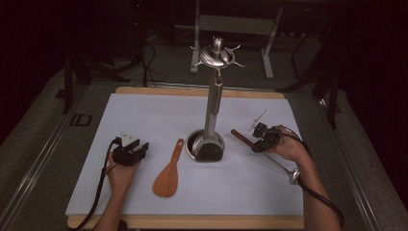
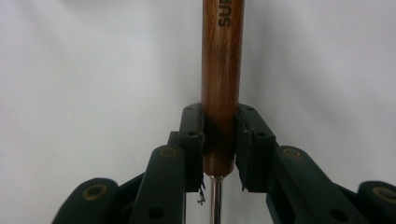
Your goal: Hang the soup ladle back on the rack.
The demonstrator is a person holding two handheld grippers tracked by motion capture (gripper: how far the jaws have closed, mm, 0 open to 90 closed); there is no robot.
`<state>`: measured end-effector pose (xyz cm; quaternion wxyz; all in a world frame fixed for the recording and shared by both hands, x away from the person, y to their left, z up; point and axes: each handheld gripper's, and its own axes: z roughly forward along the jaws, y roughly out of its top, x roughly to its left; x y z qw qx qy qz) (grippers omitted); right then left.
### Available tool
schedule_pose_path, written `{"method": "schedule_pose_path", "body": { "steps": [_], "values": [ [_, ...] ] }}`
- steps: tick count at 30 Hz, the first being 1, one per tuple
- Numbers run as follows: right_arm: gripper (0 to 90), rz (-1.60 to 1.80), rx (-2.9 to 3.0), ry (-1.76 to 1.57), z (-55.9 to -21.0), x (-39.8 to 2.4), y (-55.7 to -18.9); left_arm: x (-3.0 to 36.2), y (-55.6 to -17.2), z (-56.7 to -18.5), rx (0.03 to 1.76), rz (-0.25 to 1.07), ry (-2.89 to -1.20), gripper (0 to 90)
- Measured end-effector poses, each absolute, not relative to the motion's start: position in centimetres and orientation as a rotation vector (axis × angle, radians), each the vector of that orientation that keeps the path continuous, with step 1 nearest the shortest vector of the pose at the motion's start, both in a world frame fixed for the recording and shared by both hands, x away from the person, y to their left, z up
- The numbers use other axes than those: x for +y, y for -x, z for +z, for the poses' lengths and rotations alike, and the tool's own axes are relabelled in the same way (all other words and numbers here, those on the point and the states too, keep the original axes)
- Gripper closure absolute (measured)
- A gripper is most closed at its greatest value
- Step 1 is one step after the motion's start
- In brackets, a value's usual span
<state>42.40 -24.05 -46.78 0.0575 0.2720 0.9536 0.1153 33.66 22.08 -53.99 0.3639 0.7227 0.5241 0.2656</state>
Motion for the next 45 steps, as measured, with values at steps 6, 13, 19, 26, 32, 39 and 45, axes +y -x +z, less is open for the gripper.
{"method": "schedule_pose_path", "body": {
  "steps": [6,13,19,26,32,39,45],
  "values": [
    [74.2,0.463,2.837,-0.798,-45.3,-24.0,-41.7,22.1,-33.7,-54.0,1.348,0.685,-1.859,59.1],
    [74.2,0.587,2.767,-0.773,-43.8,-23.9,-40.8,22.1,-33.7,-54.0,1.348,0.685,-1.858,59.0],
    [74.2,0.751,2.690,-0.757,-42.7,-24.1,-39.7,22.1,-33.7,-54.0,1.348,0.687,-1.858,59.1],
    [74.3,0.880,2.615,-0.730,-41.6,-24.1,-38.8,22.0,-33.7,-54.0,1.349,0.686,-1.855,59.1],
    [74.3,0.966,2.556,-0.710,-41.0,-23.8,-38.1,22.1,-33.7,-54.0,1.349,0.685,-1.855,59.0],
    [74.3,1.082,2.495,-0.680,-40.3,-23.6,-37.5,22.1,-33.7,-54.0,1.348,0.686,-1.857,59.0],
    [74.3,1.162,2.468,-0.652,-39.6,-23.6,-37.1,22.1,-33.7,-54.0,1.349,0.684,-1.855,59.0]
  ]
}}
